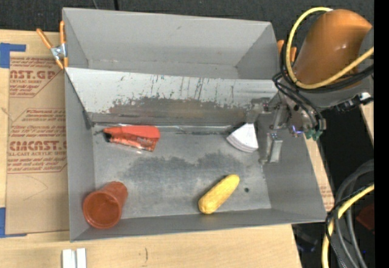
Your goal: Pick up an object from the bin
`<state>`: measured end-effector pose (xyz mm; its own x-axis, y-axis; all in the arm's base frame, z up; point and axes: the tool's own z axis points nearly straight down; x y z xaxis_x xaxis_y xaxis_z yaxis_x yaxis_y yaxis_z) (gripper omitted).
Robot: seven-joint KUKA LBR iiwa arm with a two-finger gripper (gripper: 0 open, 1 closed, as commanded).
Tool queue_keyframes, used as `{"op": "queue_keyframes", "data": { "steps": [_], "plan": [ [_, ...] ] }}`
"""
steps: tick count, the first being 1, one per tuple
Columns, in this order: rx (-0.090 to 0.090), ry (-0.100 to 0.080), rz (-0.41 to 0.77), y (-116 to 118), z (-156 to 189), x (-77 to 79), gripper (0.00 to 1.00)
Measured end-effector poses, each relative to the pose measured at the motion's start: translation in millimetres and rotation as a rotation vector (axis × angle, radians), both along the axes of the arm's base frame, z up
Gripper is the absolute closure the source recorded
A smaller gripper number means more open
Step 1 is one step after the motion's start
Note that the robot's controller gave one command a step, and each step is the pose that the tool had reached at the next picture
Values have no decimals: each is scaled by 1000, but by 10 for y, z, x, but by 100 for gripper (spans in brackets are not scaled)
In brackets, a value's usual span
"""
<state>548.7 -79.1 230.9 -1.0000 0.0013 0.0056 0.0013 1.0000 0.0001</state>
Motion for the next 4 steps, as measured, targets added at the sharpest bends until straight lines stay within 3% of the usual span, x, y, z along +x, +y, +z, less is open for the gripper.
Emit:
{"op": "queue_keyframes", "data": {
  "steps": [1,2,3,4],
  "plan": [
    [-1,-8,1,4,49,14,0],
    [-1,-10,91,129,-397,-114,0],
    [0,-8,271,424,-681,-522,0],
    [0,-9,414,483,-805,-556,0]
  ]
}}
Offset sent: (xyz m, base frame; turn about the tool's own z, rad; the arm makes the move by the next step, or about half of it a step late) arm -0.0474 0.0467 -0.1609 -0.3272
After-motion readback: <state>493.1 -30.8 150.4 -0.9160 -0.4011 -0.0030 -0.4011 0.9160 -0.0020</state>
